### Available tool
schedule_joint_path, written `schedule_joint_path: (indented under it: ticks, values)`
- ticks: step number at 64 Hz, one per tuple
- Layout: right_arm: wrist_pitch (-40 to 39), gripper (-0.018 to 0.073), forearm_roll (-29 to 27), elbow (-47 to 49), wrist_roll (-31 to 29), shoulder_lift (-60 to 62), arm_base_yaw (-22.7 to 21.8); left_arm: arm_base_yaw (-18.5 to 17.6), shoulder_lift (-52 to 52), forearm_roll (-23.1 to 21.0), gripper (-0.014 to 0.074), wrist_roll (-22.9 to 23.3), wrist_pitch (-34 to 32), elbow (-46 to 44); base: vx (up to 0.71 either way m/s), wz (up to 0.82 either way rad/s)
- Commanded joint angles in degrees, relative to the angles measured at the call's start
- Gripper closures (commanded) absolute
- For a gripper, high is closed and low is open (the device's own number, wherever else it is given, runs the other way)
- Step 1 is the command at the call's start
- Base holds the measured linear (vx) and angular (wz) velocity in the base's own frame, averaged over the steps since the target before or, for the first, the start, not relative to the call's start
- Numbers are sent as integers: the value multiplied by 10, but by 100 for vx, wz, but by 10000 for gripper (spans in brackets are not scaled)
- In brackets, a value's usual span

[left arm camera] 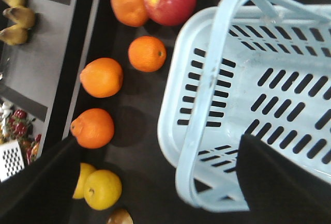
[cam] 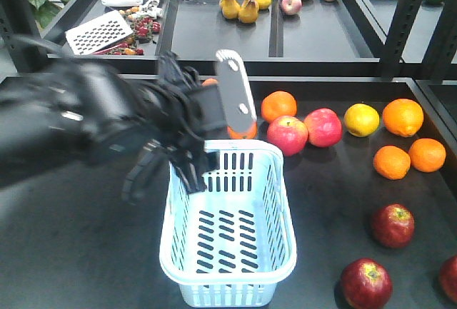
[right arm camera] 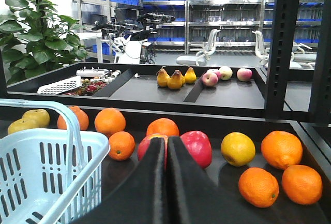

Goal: Pick three apples into basket with both arms
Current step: 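Open the left gripper and withdraw it from the basket handle, then reach the right gripper down to a red apple near the robot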

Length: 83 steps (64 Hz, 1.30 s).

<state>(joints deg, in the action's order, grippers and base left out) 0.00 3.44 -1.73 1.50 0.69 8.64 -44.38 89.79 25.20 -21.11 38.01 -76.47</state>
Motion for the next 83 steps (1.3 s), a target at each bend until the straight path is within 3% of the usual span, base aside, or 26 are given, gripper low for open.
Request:
schedule_joint_path:
  ticks: [1, 15, 35, 45, 65, 83]
  values:
    - [-40, 568, 4, -7, 0, 7, 0, 1, -81, -26, 6, 27, 4, -16, 0, 0]
    - [-40, 568, 4, -7, 0, 7, 0, 33, -194, -35, 6, 176, 37, -16, 0, 0]
    - [-40, 568, 4, -7, 0, 7, 0, 143, -246, -35, 6, 291, 106, -14, 0, 0]
    - [-40, 568, 4, -7, 0, 7, 0, 179, -267, -35, 6, 349, 102, 30, 0, 0]
    - [-40, 568, 4, -7, 0, 7, 0, 184, -352, -29, 6, 444, 38, 146, 0, 0]
    - [-63, 568, 8, -6, -1, 7, 0, 183, -362, -17, 6, 449, 18, 154, 0, 0]
